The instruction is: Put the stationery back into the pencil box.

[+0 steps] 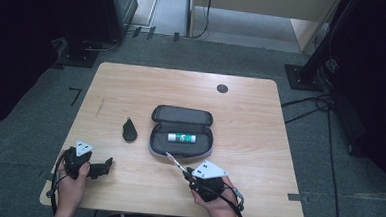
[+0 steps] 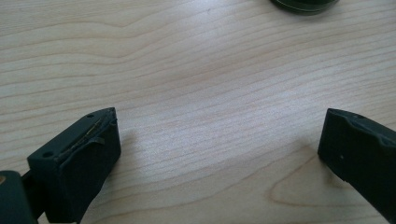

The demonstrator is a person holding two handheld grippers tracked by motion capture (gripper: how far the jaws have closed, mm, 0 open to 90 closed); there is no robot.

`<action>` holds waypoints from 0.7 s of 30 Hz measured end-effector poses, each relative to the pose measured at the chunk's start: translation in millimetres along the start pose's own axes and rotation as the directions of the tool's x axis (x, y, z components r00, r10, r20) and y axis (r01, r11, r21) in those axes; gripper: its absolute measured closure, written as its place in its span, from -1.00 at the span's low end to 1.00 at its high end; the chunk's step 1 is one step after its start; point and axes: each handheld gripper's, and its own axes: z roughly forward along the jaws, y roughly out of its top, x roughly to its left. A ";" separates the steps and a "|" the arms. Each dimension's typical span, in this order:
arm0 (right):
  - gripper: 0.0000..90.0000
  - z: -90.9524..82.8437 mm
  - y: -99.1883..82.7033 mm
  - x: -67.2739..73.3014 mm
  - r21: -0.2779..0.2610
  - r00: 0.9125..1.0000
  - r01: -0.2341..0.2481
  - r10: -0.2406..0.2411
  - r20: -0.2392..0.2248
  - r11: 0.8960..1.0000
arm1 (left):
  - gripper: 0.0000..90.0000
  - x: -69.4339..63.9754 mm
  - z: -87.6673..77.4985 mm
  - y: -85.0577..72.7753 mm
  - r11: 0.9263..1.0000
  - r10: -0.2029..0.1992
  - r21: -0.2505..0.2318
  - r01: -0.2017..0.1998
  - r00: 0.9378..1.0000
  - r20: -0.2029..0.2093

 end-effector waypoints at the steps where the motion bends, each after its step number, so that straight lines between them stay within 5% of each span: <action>1: 0.79 -0.6 1.4 0.1 -0.004 1.000 -0.001 0.001 -0.003 1.000 | -1.00 0.0 0.0 0.0 1.000 0.000 0.000 0.000 1.000 0.000; 21: 0.79 -4.7 23.9 -11.4 -0.027 1.000 0.027 -0.027 -0.001 0.999 | -1.00 0.0 -0.1 0.0 1.000 0.000 0.001 0.000 1.000 0.000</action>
